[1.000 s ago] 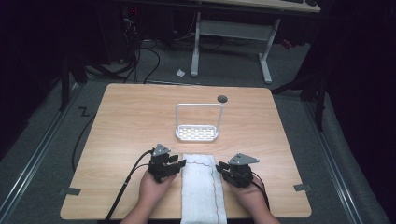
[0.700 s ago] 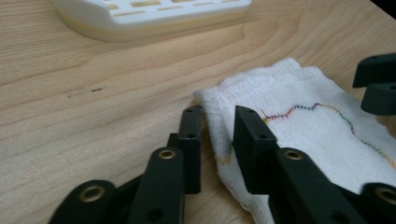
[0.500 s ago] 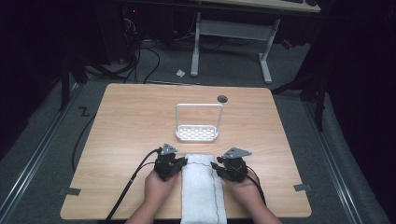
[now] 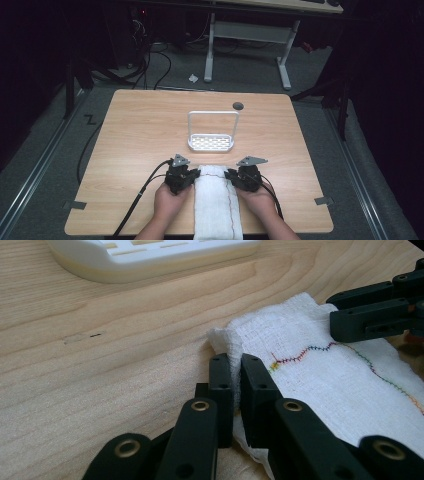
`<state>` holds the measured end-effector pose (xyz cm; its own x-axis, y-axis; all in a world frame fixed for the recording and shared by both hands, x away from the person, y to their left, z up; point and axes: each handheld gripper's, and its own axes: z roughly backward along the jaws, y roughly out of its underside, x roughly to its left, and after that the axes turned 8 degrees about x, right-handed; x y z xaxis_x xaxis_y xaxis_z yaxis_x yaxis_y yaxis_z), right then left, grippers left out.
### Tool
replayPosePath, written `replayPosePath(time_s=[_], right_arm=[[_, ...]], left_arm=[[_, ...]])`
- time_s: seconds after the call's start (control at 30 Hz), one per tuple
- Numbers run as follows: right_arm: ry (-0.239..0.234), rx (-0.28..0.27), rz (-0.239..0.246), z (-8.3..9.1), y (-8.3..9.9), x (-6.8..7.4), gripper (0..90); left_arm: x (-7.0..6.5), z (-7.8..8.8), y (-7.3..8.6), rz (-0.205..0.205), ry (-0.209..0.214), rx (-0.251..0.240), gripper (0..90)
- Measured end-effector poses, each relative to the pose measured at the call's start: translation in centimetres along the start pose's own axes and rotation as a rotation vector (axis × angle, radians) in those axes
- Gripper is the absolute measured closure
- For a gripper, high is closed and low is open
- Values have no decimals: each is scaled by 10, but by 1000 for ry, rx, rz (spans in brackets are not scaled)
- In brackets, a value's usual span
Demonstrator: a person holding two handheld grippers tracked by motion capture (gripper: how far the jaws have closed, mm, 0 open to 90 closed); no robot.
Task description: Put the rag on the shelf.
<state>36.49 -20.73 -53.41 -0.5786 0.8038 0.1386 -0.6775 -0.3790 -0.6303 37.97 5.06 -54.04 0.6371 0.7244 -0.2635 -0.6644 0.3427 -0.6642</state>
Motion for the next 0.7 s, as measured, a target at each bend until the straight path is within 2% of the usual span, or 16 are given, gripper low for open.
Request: replayPosePath(time_s=[0.1,0.27,0.47,0.7], right_arm=[[-13,0,-5,0,0,1,821],[-12,-12,16,1,1,2,836],[9,-69,54,10,0,10,838],[14,-101,70,15,1,15,839]], left_arm=[[0,0,0,4,4,3,845],[0,2,2,1,4,-11,848],[-1,8,5,-30,3,-69,860],[-1,12,8,-31,17,-105,860]])
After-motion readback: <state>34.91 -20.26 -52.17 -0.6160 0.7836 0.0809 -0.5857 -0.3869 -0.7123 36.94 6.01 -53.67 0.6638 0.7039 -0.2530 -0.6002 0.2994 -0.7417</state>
